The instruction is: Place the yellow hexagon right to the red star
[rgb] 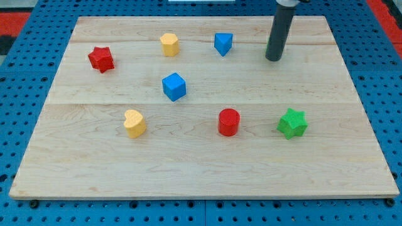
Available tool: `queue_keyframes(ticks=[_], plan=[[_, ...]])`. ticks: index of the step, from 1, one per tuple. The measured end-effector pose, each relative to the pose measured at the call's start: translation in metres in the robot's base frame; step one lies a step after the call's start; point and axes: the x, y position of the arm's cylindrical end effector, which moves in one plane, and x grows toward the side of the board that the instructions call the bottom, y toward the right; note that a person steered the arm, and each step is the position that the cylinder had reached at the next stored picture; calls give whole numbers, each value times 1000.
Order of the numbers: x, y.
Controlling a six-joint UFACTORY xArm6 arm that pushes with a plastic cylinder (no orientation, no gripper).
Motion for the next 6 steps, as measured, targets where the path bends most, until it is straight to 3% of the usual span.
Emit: queue_keyframes(ticks=[1, 2, 4, 6], plan=[[30, 8], [94, -14], [90, -129], [-19, -149]])
